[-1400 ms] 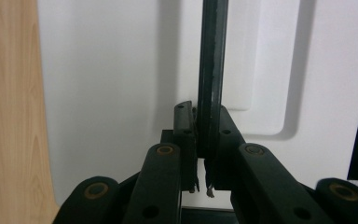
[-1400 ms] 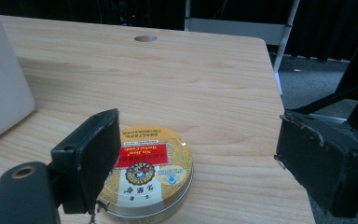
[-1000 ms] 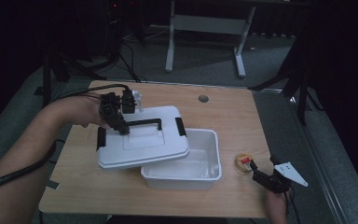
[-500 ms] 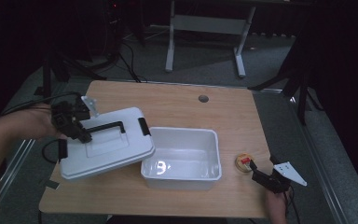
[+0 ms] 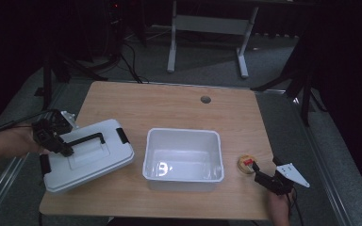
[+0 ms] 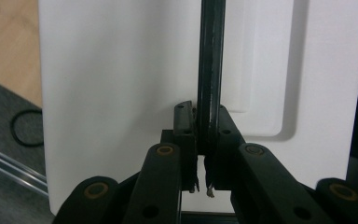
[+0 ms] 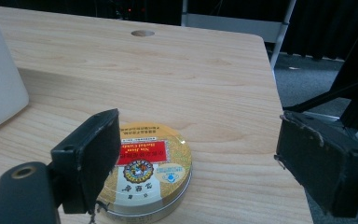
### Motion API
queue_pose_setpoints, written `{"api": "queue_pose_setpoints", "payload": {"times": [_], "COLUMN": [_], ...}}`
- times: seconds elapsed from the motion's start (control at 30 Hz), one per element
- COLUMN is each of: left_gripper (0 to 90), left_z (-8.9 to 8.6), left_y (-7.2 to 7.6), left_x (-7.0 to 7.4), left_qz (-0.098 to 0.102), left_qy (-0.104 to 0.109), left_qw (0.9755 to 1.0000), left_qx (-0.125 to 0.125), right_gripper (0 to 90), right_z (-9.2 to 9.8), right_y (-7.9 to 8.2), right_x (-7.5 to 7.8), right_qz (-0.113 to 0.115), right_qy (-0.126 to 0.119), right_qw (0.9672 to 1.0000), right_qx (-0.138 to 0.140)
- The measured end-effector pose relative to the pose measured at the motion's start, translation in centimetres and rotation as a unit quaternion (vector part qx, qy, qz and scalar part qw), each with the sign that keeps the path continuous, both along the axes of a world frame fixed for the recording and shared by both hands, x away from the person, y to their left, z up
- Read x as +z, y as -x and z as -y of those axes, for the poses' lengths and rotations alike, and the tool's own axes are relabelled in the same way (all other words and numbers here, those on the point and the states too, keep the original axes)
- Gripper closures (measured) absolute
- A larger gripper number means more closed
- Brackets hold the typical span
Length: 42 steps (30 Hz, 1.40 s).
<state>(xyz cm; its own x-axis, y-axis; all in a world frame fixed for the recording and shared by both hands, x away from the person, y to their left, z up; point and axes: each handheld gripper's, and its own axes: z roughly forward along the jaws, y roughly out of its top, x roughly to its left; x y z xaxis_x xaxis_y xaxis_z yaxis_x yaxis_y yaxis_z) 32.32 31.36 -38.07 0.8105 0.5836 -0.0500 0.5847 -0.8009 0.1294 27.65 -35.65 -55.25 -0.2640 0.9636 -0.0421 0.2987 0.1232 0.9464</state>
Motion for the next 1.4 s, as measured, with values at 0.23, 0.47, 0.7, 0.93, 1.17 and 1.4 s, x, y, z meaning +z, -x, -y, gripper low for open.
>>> {"api": "queue_pose_setpoints", "payload": {"times": [0.23,0.47,0.7,0.93,1.17,1.4], "left_gripper": [83.4,83.3,83.2,83.2,72.2,28.1], "left_z": [-0.5,0.3,1.2,1.2,0.8,0.7], "left_y": [-1.6,-3.6,-4.2,-4.2,-4.1,-4.3], "left_x": [-3.5,-6.8,-9.1,-11.2,-11.2,-10.9], "left_qz": [-0.001,0.002,-0.009,-0.025,-0.024,-0.012], "left_qy": [0.004,0.015,0.013,0.026,0.051,0.062], "left_qw": [0.9997,0.9986,0.9989,0.9980,0.9964,0.9950], "left_qx": [0.023,0.050,0.045,0.052,0.063,0.078], "right_gripper": [13.3,13.3,13.3,13.3,13.3,14.1], "right_z": [0.0,0.0,0.1,0.1,0.6,1.2], "right_y": [0.0,0.0,0.0,0.0,-0.1,-0.8], "right_x": [0.0,0.0,0.0,0.0,0.0,0.5], "right_qz": [0.000,0.001,0.001,0.000,-0.020,-0.080], "right_qy": [0.001,-0.002,-0.006,-0.006,-0.023,-0.018], "right_qw": [1.0000,1.0000,1.0000,1.0000,0.9994,0.9938], "right_qx": [0.002,0.004,0.006,0.006,0.018,0.075]}}
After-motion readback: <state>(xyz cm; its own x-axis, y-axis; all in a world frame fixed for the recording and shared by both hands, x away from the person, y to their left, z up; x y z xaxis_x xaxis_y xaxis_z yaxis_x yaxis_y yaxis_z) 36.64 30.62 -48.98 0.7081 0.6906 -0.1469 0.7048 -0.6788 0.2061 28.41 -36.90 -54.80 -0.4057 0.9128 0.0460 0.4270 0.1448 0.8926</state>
